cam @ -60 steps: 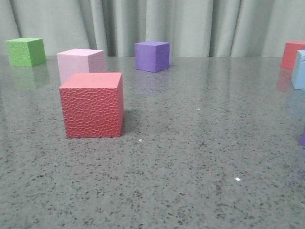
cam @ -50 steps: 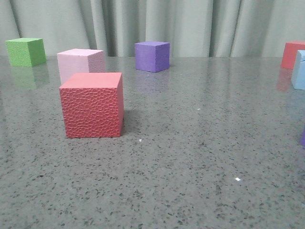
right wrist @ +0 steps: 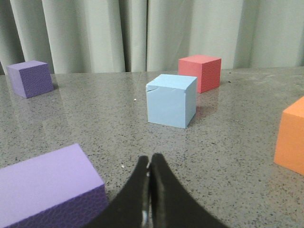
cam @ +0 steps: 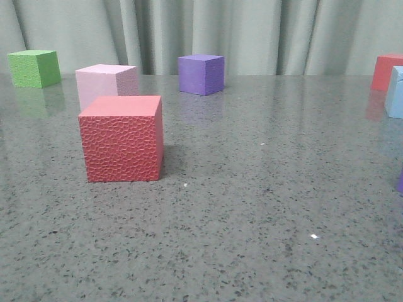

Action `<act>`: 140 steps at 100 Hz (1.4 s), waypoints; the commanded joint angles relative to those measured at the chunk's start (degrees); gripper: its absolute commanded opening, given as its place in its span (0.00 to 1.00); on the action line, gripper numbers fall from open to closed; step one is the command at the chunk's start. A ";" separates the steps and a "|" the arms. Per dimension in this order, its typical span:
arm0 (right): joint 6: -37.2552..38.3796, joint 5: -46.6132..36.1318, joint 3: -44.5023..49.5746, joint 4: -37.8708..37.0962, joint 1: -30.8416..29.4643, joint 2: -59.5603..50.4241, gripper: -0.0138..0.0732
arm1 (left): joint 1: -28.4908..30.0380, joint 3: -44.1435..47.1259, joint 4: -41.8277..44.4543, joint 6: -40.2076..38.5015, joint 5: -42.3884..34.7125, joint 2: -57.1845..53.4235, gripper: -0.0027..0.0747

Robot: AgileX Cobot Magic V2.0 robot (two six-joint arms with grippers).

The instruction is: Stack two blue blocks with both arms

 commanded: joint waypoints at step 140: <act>-0.33 37.86 -41.36 8.37 -0.44 20.27 0.08 | -0.50 -49.15 -9.86 -0.59 42.77 32.12 0.01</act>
